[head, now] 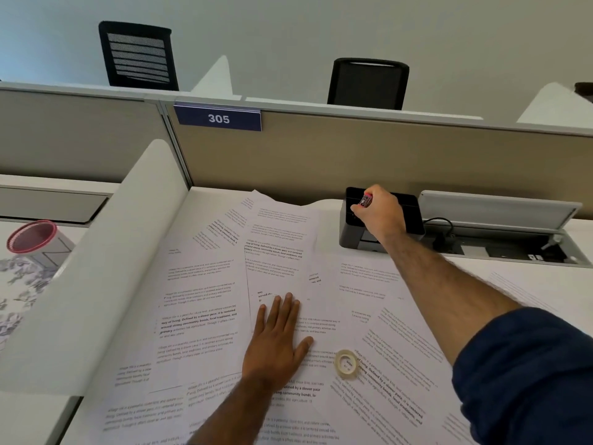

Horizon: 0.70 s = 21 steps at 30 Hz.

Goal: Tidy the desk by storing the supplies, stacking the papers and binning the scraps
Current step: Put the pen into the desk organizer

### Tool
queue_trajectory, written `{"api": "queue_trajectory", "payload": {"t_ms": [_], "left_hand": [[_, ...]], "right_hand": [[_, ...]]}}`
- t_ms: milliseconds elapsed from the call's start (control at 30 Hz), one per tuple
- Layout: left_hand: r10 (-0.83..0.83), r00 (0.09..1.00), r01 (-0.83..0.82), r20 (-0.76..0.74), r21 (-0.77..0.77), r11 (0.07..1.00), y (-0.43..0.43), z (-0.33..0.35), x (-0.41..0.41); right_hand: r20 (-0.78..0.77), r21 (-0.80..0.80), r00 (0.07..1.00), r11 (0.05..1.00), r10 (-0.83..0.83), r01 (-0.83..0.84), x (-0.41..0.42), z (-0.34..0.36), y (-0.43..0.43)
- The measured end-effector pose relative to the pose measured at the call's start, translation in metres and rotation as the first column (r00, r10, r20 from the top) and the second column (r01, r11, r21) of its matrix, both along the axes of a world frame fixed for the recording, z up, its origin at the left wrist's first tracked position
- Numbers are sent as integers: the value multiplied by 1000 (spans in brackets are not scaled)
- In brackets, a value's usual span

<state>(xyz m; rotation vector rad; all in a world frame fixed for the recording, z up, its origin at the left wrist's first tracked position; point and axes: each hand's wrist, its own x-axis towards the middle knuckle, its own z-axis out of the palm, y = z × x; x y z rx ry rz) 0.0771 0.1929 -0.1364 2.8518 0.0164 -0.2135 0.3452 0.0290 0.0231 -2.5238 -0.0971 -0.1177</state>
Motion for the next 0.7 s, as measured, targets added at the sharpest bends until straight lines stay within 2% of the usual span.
{"api": "queue_trajectory", "payload": {"t_ms": [133, 333, 567, 700], "left_hand": [[3, 999, -3, 32, 1, 1000, 0, -2, 1], [12, 998, -13, 58, 20, 1000, 0, -6, 1], [12, 998, -13, 59, 25, 1000, 1, -6, 1], [7, 999, -8, 51, 30, 1000, 1, -7, 1]], "right_hand": [[24, -86, 1000, 996, 19, -17, 0, -3, 1], [-46, -218, 998, 974, 47, -56, 5, -21, -7], [-129, -234, 991, 971, 14, -44, 11, -33, -9], [-150, -191, 989, 981, 0, -29, 5, -38, -16]]}}
